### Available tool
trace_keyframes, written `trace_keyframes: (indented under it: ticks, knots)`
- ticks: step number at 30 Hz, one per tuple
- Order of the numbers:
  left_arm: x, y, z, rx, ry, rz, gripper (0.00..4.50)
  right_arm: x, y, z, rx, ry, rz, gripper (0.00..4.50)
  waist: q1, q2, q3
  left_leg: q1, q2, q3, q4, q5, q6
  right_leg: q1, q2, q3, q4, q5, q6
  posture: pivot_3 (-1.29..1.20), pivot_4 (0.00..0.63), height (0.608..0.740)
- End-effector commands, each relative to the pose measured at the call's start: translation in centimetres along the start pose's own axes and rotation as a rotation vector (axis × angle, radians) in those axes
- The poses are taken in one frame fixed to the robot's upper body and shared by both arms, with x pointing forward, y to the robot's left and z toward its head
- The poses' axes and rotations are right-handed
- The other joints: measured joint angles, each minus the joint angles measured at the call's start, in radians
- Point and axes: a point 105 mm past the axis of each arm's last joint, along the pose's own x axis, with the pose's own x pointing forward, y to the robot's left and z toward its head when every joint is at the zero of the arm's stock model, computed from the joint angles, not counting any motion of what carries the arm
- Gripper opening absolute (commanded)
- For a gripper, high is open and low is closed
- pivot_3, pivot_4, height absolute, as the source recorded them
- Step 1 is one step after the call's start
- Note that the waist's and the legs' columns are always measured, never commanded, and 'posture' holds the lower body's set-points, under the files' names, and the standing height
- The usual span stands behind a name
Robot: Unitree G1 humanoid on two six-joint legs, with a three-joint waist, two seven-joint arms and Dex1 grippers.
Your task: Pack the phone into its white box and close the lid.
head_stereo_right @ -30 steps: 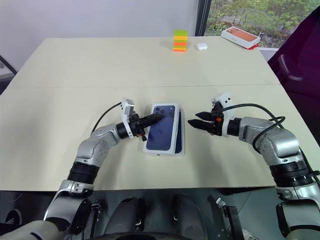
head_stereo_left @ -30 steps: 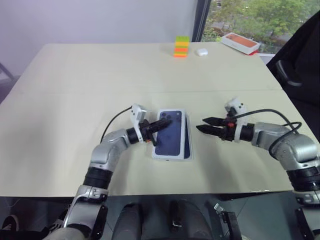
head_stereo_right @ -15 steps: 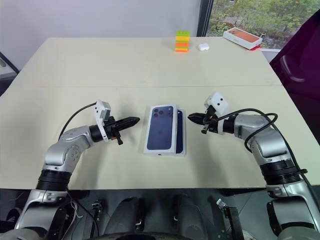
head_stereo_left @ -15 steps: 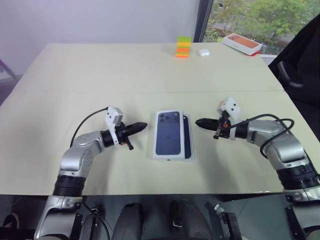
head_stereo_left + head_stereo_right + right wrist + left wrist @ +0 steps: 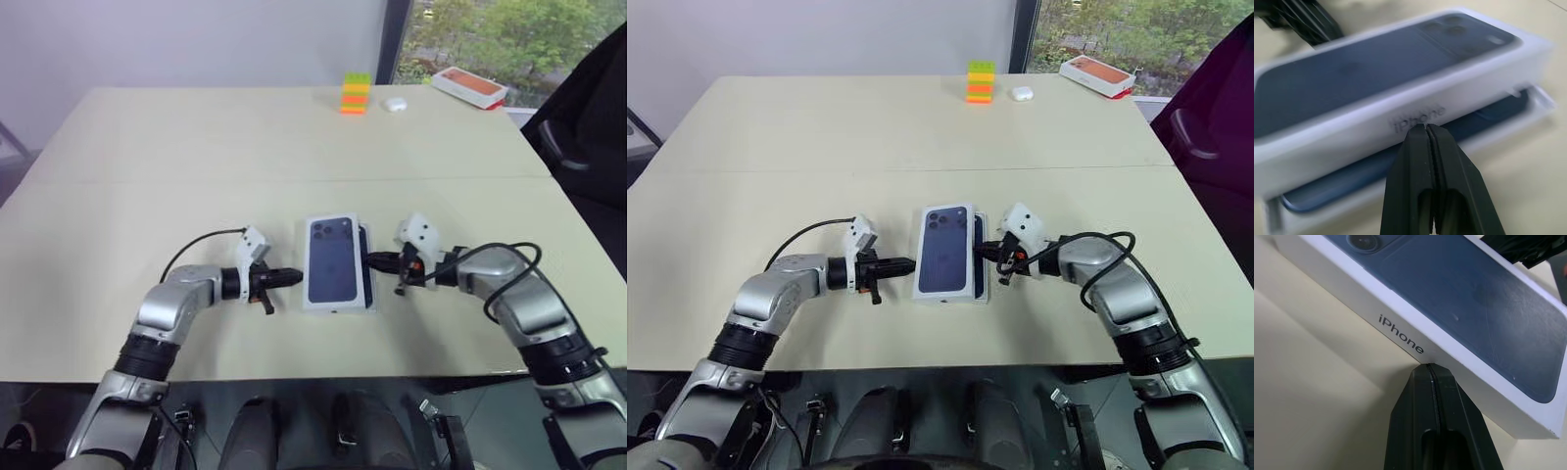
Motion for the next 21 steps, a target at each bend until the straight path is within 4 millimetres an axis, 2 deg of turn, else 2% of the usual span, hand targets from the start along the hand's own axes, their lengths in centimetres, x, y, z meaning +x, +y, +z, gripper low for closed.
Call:
trace_keyframes:
  ticks: [1, 10, 21]
  knots:
    - [1.6, -1.1, 0.2, -0.003, -0.001, -0.067, 0.00, -0.1, -0.1, 1.7, -0.062, -0.042, -0.006, 0.06, 0.001, 0.000, 0.000, 0.000, 0.000, 0.000, 0.000, 0.000, 0.000, 0.000, 0.000, 0.000, 0.000, 0.000, 0.000, 0.00, 0.150, 0.740]
    - [1.9, -2.0, 3.3, 0.012, -0.105, -0.090, 0.00, -1.4, -0.7, 0.8, -0.076, -0.006, -0.029, 0.06, 0.000, 0.000, 0.000, 0.001, -0.001, -0.001, 0.001, 0.000, 0.000, 0.001, 0.000, 0.000, 0.001, 0.000, 0.000, 0.00, 0.150, 0.740]
    - [2.4, -2.3, 2.6, 0.028, -0.084, -0.094, 0.00, -2.2, -0.7, -0.9, -0.099, 0.049, -0.043, 0.06, 0.000, 0.000, 0.000, 0.001, -0.001, -0.002, 0.001, 0.000, 0.000, 0.001, 0.000, 0.000, 0.001, 0.000, 0.000, 0.00, 0.150, 0.740]
